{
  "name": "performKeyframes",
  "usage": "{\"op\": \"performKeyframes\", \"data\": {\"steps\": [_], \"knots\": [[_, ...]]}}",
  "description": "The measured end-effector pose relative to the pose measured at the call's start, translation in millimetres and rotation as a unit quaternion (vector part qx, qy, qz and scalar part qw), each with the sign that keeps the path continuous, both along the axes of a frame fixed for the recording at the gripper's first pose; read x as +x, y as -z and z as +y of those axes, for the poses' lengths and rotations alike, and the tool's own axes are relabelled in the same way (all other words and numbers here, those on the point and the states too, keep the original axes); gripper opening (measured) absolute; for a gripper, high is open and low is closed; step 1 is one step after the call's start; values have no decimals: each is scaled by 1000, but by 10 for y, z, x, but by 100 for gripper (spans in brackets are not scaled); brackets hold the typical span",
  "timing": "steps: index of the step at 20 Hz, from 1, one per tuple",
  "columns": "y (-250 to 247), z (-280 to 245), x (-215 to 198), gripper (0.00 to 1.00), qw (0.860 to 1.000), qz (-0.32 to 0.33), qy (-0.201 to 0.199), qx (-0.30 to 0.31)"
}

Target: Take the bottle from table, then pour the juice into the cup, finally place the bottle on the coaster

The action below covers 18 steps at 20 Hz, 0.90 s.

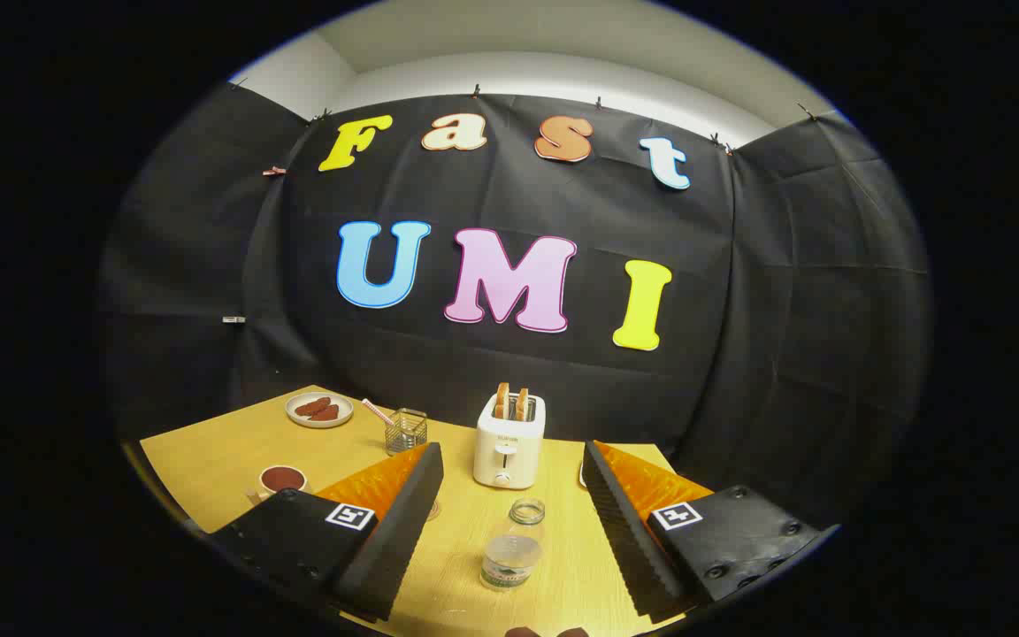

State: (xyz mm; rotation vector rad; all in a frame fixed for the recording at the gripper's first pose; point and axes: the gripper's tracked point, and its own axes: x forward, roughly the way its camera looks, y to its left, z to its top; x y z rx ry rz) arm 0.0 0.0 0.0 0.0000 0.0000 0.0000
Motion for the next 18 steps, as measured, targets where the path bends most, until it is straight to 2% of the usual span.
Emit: {"op": "performKeyframes", "data": {"steps": [18], "knots": [[161,65,143,98,1000,12,-8,28]]}}
